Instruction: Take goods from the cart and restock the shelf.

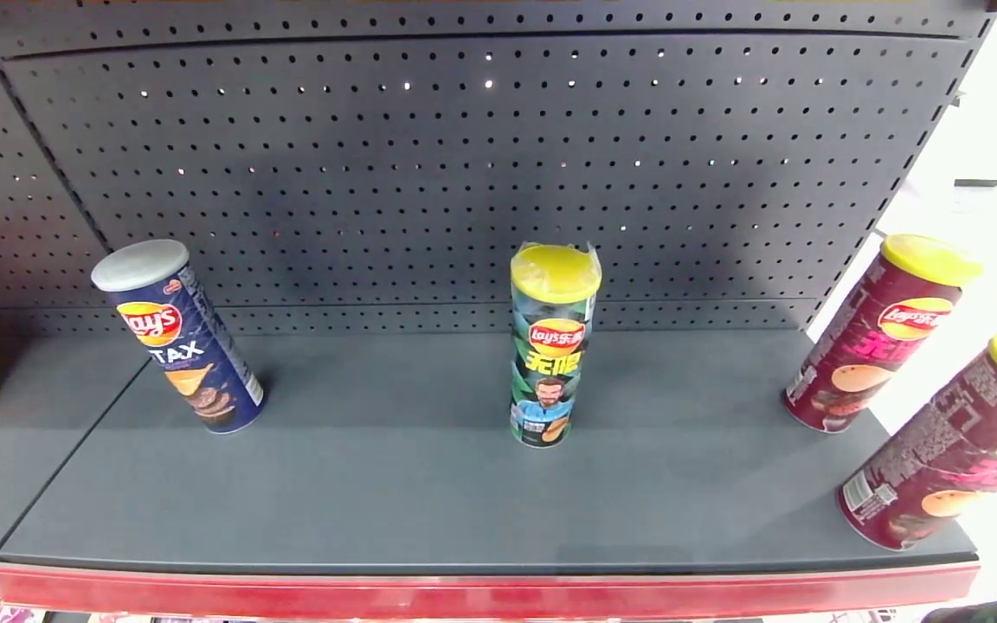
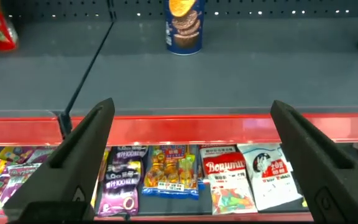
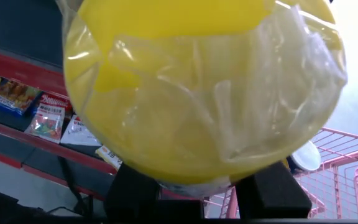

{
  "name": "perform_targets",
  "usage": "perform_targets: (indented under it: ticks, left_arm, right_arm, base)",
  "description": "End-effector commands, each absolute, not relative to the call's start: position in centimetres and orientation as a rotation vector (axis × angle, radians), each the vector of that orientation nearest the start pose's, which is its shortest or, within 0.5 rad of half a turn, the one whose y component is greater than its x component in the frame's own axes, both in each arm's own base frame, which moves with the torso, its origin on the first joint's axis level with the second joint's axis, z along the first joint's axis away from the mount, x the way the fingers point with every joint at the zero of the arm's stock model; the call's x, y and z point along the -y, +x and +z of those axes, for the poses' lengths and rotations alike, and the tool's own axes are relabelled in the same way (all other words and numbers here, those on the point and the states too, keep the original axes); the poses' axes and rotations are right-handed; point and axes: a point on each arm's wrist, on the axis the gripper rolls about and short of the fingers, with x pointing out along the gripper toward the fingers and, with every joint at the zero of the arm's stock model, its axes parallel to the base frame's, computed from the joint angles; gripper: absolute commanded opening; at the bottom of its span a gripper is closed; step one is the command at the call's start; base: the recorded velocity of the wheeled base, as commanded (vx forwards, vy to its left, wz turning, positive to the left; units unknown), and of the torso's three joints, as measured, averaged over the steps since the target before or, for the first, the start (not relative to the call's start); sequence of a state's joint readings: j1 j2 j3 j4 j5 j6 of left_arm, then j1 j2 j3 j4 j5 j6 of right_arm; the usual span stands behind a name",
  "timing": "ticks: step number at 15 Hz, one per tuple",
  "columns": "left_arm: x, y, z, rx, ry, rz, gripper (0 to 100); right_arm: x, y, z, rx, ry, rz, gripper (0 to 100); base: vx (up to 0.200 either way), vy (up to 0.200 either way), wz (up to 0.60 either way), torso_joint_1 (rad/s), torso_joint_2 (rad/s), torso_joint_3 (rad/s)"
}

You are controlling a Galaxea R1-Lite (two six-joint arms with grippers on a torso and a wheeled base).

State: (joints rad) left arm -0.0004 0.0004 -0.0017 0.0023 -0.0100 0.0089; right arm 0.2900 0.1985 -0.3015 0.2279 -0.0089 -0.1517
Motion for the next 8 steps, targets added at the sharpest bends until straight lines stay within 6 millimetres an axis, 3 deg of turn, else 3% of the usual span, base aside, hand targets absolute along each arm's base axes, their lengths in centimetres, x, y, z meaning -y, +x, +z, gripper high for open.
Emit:
perform_targets:
  ticks: [1,3,4,5,6,8]
  left_arm:
    - [0.0,-2.2,7.6,-0.011,0.011,-0.011,100]
    - [0.1,-2.4,8.2,0.026,0.013,-0.024,100]
    - [0.1,-2.7,11.3,0.075,0.005,-0.072,100]
    - [0.2,-1.4,17.5,0.058,-0.02,-0.143,100]
    - [0.3,0.0,21.3,0.052,-0.044,-0.227,100]
    - [1.3,4.3,23.1,-0.071,-0.046,-0.457,100]
  right_arm:
    - [0.9,-3.1,13.8,-0.061,-0.164,0.296,0]
    - [0.9,-3.2,14.0,-0.053,-0.161,0.336,0]
    - [0.8,-3.2,14.0,-0.047,-0.16,0.372,0]
    - [0.8,-3.2,14.1,-0.044,-0.158,0.391,0]
    - [0.8,-3.2,14.2,-0.044,-0.157,0.397,0]
    - [0.7,-3.0,14.6,-0.051,-0.158,0.404,0]
  base:
    - [0.0,0.0,0.0,0.0,0.0,0.0]
    - [0.0,0.0,0.0,0.0,0.0,0.0]
    - [0.0,0.0,0.0,0.0,0.0,0.0]
    - [0.0,0.0,0.0,0.0,0.0,0.0]
    - [0.0,0.0,0.0,0.0,0.0,0.0]
    - [0.0,0.0,0.0,0.0,0.0,0.0]
